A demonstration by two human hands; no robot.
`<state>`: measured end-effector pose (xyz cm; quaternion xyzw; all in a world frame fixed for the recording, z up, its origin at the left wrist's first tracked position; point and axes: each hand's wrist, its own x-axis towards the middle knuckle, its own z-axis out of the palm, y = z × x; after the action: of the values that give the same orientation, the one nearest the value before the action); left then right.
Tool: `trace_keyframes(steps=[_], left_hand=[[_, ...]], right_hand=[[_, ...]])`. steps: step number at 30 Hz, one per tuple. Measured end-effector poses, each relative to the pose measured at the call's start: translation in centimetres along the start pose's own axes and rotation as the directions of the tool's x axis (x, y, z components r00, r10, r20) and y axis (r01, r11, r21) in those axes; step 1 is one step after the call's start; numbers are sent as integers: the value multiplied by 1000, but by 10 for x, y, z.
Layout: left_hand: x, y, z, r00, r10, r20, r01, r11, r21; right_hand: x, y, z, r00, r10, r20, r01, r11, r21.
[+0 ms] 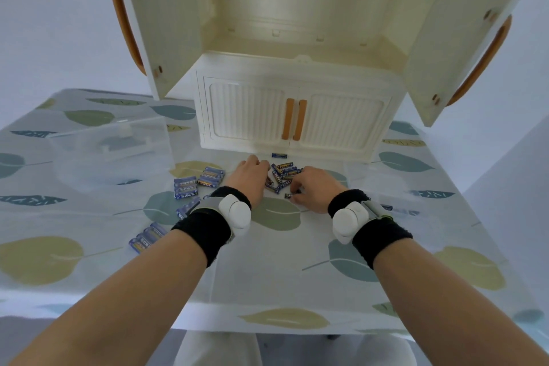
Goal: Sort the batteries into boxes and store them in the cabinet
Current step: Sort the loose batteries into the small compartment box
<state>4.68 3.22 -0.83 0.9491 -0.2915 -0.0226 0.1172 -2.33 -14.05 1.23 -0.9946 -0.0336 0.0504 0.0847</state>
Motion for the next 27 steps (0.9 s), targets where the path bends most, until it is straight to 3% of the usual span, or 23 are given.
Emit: trace_keyframes(steps=[10,16,21,27], left_hand=[[7,3,0,999,26,47,-23,998,-58],[5,4,-1,995,82,60,-80,996,-39],[3,13,-1,991,81,105,-79,997,-21],[-4,22,0,990,88,112,-91,996,19]], right_hand=[[4,4,4,992,116,-46,-111,989,96],[5,8,1,978,205,22,-206,962,178],[2,6,0,977,200,76,-210,963,168],[-11,4,3,983,182,32,-184,968,168]])
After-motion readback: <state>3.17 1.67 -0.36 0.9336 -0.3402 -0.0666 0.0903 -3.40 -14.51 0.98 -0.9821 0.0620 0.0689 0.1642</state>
